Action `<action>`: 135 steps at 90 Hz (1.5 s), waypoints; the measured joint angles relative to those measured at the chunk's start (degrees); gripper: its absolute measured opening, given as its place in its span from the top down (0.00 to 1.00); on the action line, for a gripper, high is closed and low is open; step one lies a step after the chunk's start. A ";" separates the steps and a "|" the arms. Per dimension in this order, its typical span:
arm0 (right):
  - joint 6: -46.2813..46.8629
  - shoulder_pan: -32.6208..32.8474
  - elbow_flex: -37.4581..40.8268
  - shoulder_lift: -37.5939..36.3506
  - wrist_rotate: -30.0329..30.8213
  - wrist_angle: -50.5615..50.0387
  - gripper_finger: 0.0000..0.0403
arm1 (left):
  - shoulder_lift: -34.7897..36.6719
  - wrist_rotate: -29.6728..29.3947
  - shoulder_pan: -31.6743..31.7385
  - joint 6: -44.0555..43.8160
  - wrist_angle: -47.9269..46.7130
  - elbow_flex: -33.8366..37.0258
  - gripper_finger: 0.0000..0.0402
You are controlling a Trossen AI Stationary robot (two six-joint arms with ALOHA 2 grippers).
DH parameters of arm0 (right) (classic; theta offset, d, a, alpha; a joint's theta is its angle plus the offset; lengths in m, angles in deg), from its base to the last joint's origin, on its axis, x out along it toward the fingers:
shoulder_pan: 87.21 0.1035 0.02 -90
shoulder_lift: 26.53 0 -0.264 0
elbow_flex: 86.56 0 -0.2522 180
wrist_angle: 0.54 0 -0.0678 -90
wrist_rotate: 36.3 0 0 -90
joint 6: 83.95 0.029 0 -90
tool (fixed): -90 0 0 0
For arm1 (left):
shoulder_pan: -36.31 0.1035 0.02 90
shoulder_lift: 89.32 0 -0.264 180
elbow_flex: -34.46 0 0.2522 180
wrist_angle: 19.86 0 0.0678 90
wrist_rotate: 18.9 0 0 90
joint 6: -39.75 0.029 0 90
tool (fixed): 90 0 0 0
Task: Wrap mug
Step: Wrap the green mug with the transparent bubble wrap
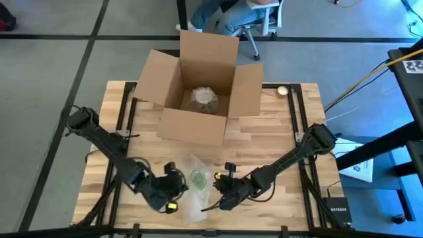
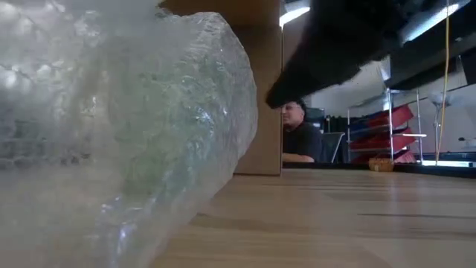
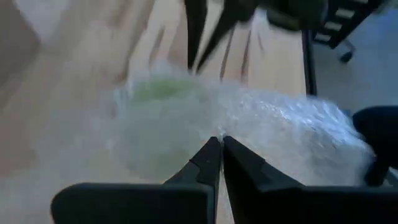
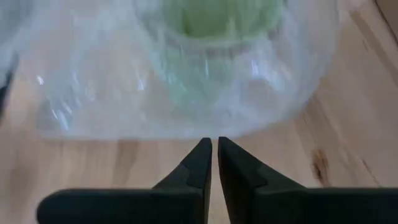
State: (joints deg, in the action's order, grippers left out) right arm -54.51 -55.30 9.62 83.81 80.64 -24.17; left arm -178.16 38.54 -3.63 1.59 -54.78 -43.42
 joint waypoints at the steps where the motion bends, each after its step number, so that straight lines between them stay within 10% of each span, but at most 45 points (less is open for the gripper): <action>1: -0.13 -0.17 0.00 0.03 0.01 0.24 0.96 | 0.00 0.06 0.34 0.57 0.40 0.00 1.00; 58: -6.51 -1.22 -5.38 -4.74 -2.12 -9.19 0.96 | -9.79 7.78 9.63 7.00 2.83 0.02 1.00; 135: -13.29 -6.15 -6.91 3.55 -8.73 5.79 0.96 | -5.91 7.79 9.17 9.94 -3.38 -3.95 1.00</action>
State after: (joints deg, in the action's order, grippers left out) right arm -67.79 -61.45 2.71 87.36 71.92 -18.38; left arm -184.07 46.33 5.54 11.53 -58.16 -47.37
